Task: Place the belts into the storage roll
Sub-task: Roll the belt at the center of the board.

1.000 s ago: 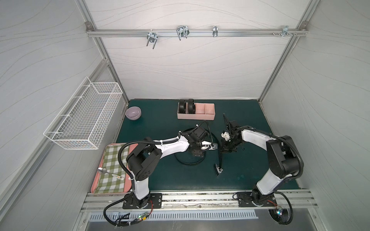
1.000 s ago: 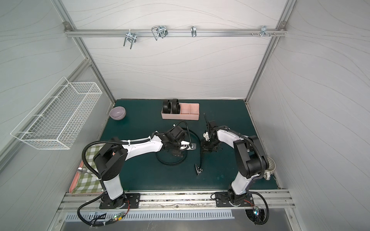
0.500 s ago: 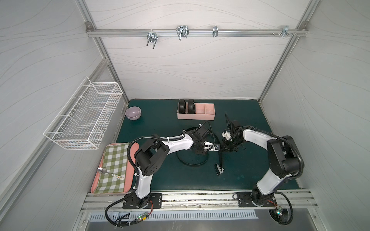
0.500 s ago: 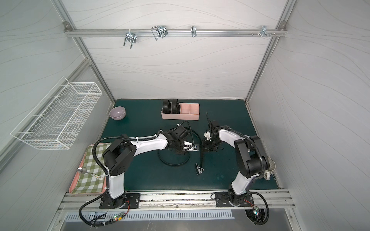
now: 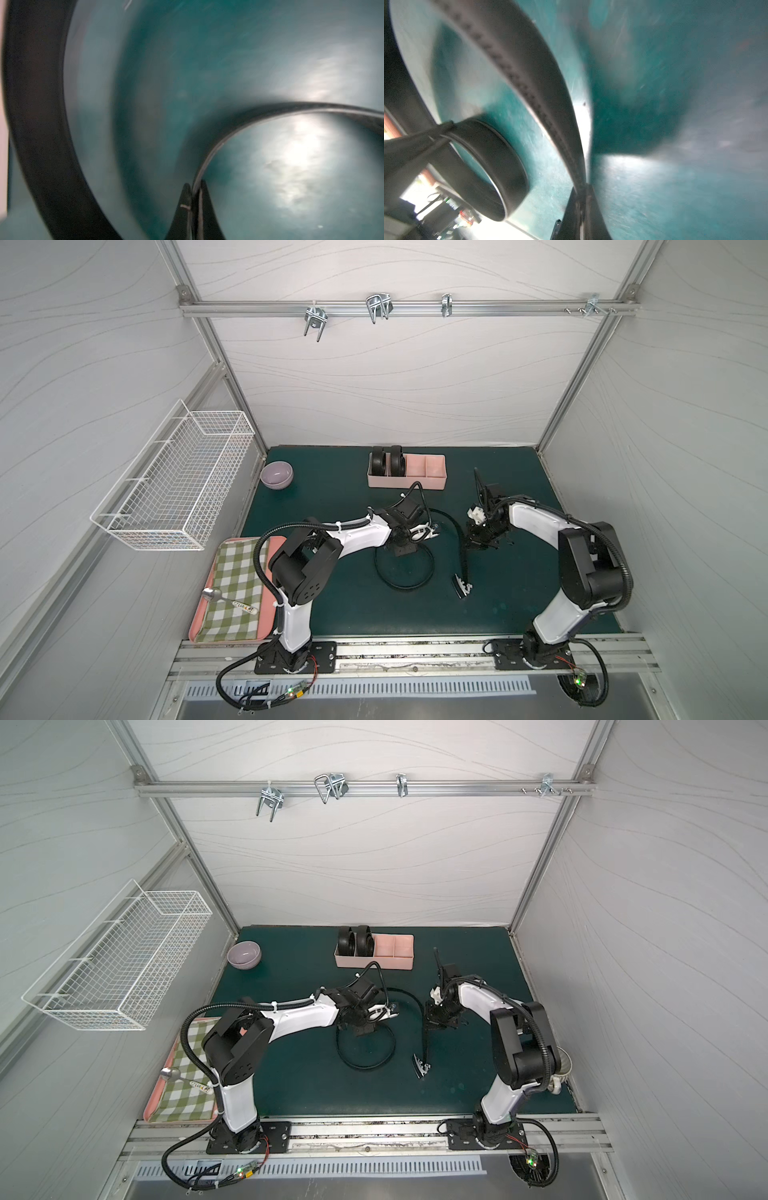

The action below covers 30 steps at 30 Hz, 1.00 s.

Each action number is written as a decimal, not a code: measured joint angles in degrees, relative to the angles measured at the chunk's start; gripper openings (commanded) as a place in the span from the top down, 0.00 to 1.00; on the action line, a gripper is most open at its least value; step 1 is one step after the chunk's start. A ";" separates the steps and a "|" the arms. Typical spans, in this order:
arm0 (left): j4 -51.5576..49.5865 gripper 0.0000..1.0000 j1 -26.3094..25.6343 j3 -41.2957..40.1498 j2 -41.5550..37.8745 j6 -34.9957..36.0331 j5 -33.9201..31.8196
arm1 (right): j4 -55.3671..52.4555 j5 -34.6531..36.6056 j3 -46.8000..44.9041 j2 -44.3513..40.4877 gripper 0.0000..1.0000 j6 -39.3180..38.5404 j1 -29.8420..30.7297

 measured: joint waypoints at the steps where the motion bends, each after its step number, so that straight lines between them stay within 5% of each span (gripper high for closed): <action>1: -0.70 1.00 0.26 0.00 -0.15 -2.69 -1.57 | -0.46 0.83 0.68 -0.17 0.95 -0.17 -0.02; 5: -2.75 1.00 0.72 -0.04 -0.50 -11.78 -5.88 | -2.03 2.64 0.48 -2.45 0.89 -0.79 0.00; 15: -5.51 1.00 0.83 0.13 -0.76 -22.97 -6.49 | -1.42 2.62 -6.05 -10.88 0.38 0.00 2.56; 21: -10.43 1.00 0.83 2.05 -0.70 -27.39 -6.23 | 2.47 1.46 -4.90 -18.62 0.36 3.58 11.43; 30: -12.83 1.00 0.39 3.52 0.83 -35.67 -4.98 | 8.13 3.54 -0.31 -3.28 0.42 7.10 20.37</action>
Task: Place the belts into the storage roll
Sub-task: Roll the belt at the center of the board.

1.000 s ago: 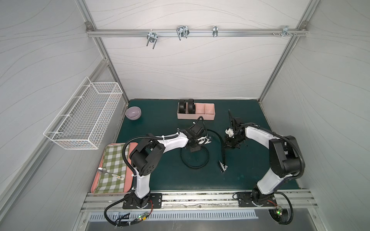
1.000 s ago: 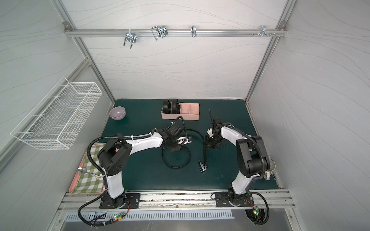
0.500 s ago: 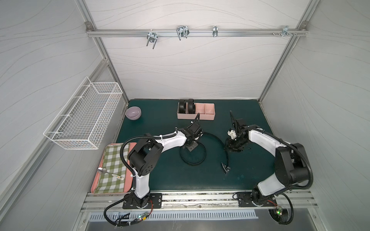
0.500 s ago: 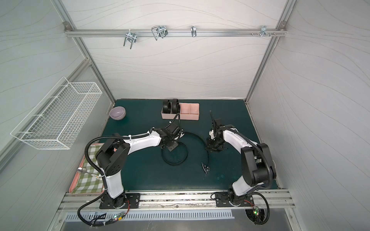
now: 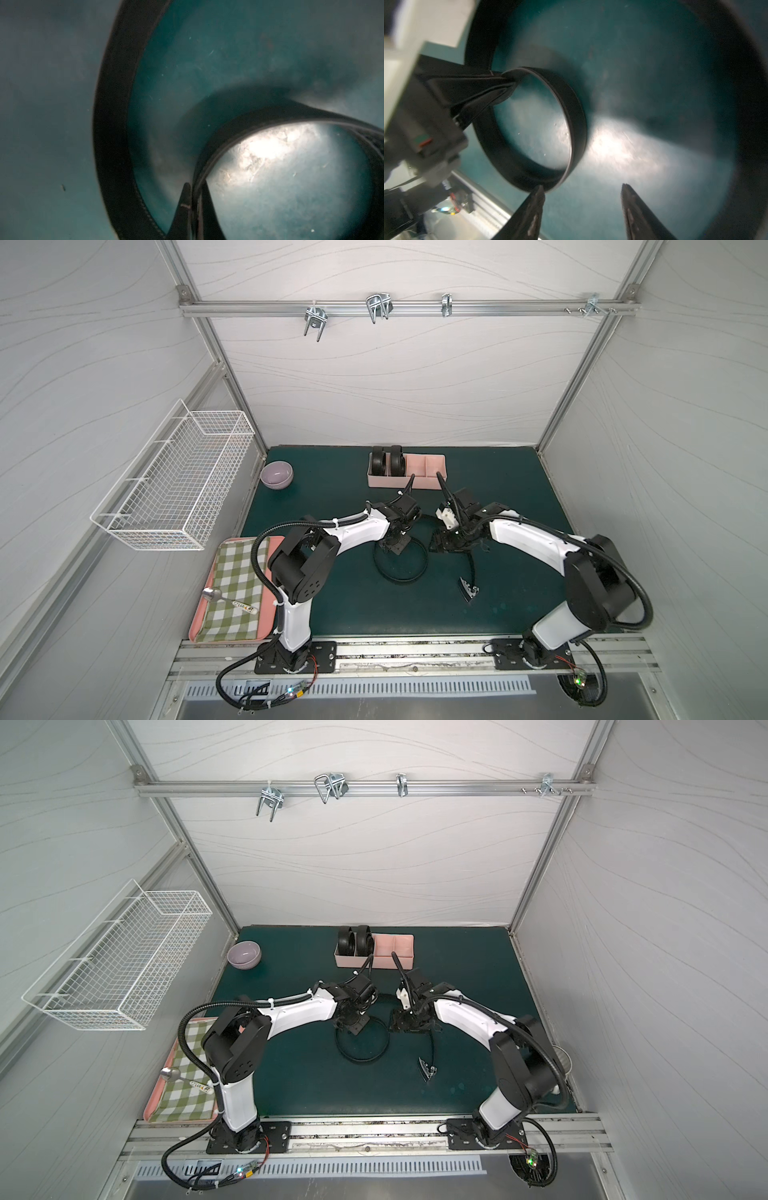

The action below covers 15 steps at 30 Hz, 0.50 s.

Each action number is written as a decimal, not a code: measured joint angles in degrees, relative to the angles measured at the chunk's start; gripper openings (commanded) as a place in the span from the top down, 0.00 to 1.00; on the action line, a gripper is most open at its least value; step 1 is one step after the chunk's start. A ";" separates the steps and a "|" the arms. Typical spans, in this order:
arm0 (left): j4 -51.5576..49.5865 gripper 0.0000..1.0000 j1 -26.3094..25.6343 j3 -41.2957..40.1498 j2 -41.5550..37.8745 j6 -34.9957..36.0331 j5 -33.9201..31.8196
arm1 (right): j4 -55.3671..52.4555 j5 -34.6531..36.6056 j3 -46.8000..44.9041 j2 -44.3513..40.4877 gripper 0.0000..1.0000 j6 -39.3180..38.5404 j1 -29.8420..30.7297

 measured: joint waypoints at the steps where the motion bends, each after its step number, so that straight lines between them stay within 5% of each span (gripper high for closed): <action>1: -0.11 1.00 0.00 0.15 0.17 -0.79 0.11 | 0.63 0.33 0.81 1.70 0.44 0.24 0.63; 12: 0.15 1.00 0.02 0.37 0.66 -8.15 1.64 | 3.63 4.52 6.27 12.61 0.87 0.46 2.78; 15: 2.29 0.83 0.02 0.13 0.66 -8.72 2.91 | 3.58 5.46 6.40 12.66 0.89 0.07 2.80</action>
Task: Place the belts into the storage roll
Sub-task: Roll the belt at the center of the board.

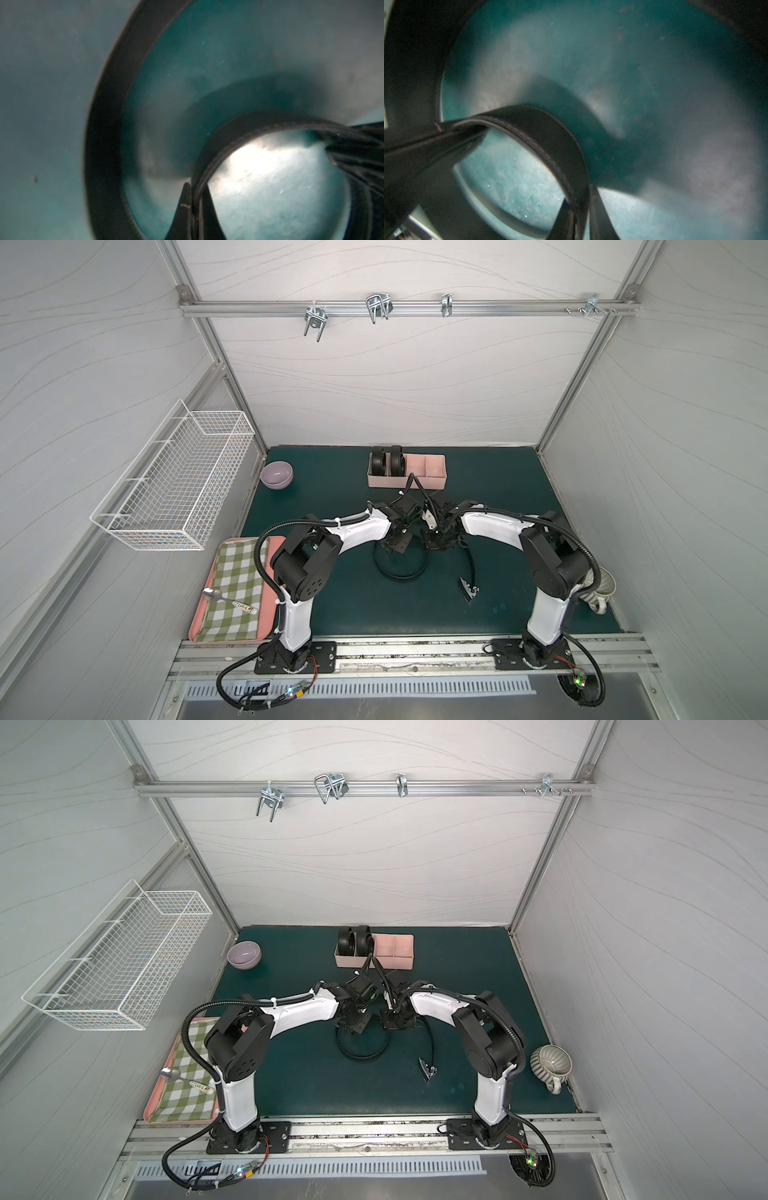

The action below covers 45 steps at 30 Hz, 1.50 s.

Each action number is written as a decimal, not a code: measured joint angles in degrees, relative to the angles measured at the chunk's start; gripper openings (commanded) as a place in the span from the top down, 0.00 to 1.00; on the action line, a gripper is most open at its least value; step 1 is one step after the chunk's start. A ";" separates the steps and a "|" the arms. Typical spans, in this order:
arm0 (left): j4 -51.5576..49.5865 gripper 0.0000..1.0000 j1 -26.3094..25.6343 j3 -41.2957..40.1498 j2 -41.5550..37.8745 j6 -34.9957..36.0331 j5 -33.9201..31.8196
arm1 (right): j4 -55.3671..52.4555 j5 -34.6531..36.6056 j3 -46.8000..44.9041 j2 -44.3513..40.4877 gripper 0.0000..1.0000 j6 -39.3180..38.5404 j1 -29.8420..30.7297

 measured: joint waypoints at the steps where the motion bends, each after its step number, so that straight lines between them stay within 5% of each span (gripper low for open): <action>1: 1.05 0.79 0.00 -0.39 0.00 -0.22 0.33 | -0.04 0.22 -0.02 0.00 0.89 -0.28 0.00; 4: 4.72 0.70 0.00 -2.75 -0.15 0.37 1.44 | 0.00 0.70 -0.02 0.02 0.92 -1.11 -0.02; 13: 6.75 0.69 0.13 -3.26 -0.37 3.48 2.95 | 0.70 0.59 -0.72 -0.24 0.93 -2.36 -0.22; 22: 9.16 0.51 0.15 -3.54 -0.63 4.33 3.04 | 1.60 0.00 -3.58 -2.47 1.00 -5.90 -0.74; 29: 12.72 0.57 0.15 -6.93 -3.98 8.07 5.81 | 0.52 -1.20 -7.15 -6.91 1.00 -9.53 -0.79; 35: 13.75 0.74 0.13 -6.91 -4.15 10.62 10.73 | 0.02 -3.80 -8.46 -9.35 1.00 -11.32 -0.81; 45: 13.92 0.71 -2.67 -7.96 -4.24 12.79 12.92 | -1.25 -5.33 -9.03 -9.99 1.00 -11.76 -3.10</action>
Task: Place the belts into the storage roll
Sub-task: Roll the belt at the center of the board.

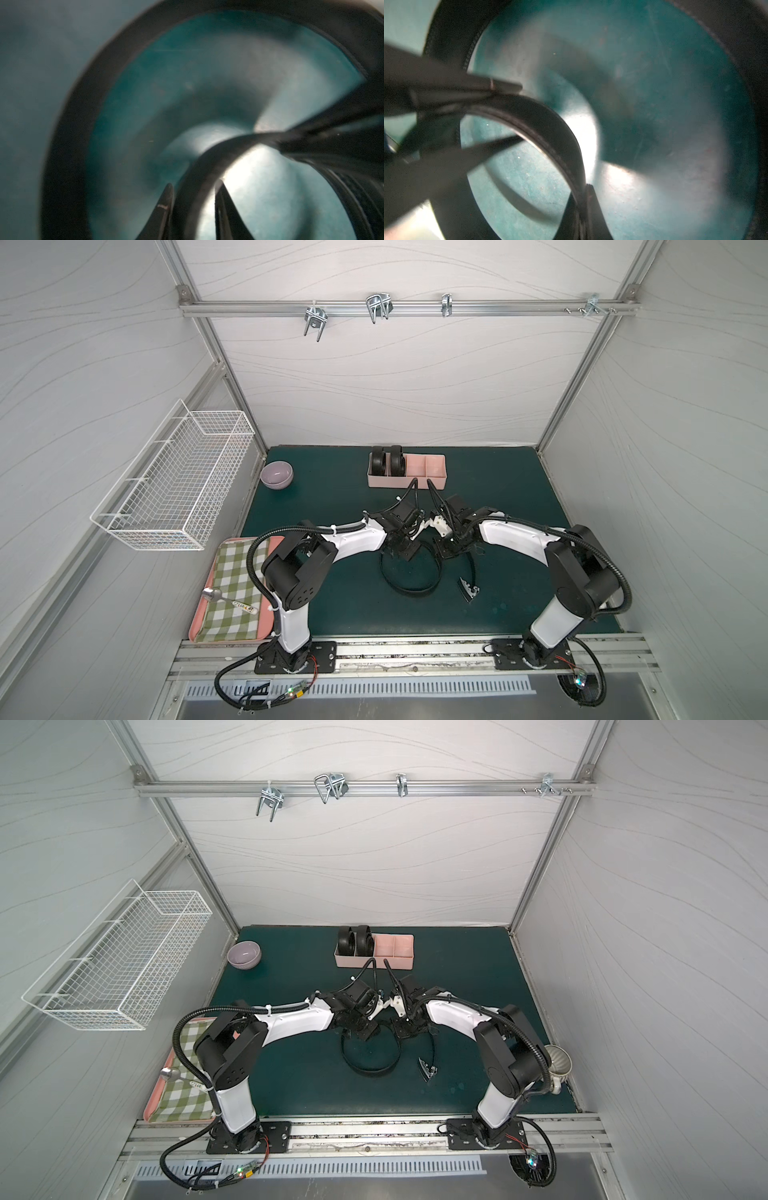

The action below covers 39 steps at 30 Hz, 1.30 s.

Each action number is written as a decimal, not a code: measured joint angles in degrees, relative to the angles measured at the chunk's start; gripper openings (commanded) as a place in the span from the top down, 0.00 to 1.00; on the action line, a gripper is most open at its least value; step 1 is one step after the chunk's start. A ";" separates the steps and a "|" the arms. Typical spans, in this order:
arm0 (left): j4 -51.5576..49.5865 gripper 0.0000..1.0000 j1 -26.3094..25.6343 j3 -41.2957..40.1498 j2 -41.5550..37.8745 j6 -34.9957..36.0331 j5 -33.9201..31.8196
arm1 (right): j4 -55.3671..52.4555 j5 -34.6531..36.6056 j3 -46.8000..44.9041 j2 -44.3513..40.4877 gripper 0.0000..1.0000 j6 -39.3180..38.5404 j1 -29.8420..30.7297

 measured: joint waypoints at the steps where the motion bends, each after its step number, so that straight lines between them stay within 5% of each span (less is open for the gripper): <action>1: -0.24 0.71 -0.55 0.02 0.00 0.09 -0.15 | -0.20 -0.04 0.00 0.00 1.00 -0.04 -0.33; 12: -0.96 0.64 -1.40 0.02 0.13 -0.79 -1.42 | -1.01 -0.48 1.84 0.48 0.99 -0.90 -2.08; 15: -0.90 0.42 -1.42 -0.31 -0.02 -1.81 -5.14 | -0.87 -0.33 2.19 0.59 0.99 -1.22 -1.70; 18: -0.07 0.01 -0.94 -3.52 -2.49 -3.08 -8.70 | -0.92 0.48 2.16 0.57 0.99 -1.84 -0.70; 30: 6.58 0.01 1.73 -17.20 -27.10 -8.28 -10.99 | -3.41 7.43 1.95 0.22 0.99 -3.72 3.91; 39: 3.56 0.16 1.92 -15.58 -25.55 -3.82 -0.31 | -4.04 12.11 1.95 0.20 1.00 -5.42 6.40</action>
